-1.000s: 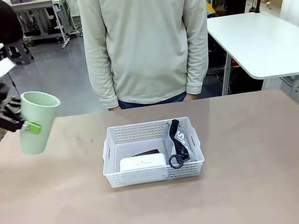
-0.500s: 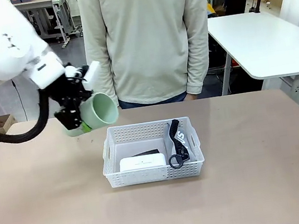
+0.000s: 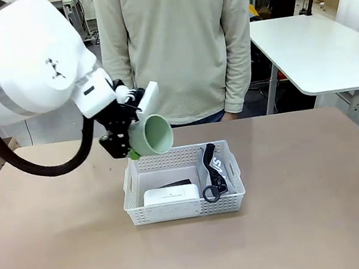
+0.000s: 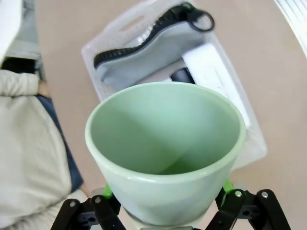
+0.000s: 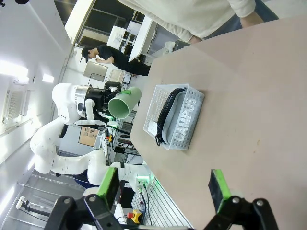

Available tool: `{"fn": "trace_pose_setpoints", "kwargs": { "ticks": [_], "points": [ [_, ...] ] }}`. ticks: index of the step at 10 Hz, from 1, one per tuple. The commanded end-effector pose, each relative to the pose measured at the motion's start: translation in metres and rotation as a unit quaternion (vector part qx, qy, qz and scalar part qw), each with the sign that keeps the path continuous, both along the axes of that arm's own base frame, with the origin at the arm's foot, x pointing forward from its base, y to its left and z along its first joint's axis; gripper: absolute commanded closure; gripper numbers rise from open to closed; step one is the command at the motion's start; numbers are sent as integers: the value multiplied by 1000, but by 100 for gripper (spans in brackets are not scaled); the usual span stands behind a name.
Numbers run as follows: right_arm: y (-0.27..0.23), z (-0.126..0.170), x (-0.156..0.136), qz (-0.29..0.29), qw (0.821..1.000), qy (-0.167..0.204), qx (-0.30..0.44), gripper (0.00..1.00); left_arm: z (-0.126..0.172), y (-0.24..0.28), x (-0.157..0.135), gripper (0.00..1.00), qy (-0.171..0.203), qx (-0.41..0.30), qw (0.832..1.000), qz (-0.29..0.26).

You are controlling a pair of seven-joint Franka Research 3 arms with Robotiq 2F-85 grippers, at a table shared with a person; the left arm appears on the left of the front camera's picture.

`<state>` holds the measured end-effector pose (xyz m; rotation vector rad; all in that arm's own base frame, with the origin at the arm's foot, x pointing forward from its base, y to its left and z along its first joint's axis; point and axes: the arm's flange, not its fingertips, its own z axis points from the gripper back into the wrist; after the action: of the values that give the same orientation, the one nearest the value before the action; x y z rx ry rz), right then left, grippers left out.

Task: Efficiently arrange items inside the basket to fit them all.
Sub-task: Pick up the Reusable plastic cup and place it inside the Organizing basket.

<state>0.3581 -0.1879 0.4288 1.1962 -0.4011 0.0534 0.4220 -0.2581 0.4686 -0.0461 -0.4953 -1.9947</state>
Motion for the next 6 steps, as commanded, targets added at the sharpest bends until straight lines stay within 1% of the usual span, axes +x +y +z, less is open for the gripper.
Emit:
{"fn": "trace_pose_setpoints", "kwargs": {
  "ticks": [1,2,3,4,5,6],
  "points": [
    [-1,2,0,3,1000,-7,5,0,-15,-20,3,100,-36,2,999,-18],
    [-1,2,0,3,1000,-7,5,0,-21,-35,8,100,-23,9,1000,-4],
    [-1,2,0,3,1000,-7,5,0,-29,-47,12,100,10,21,1000,16],
    [-1,2,0,3,1000,-7,5,0,-37,-56,16,100,35,34,998,37],
    [-1,2,0,3,1000,-7,5,0,-41,-61,22,100,48,36,996,61],
    [-1,2,0,3,1000,-7,5,0,-41,-68,28,100,48,28,995,79]
  ]
}}
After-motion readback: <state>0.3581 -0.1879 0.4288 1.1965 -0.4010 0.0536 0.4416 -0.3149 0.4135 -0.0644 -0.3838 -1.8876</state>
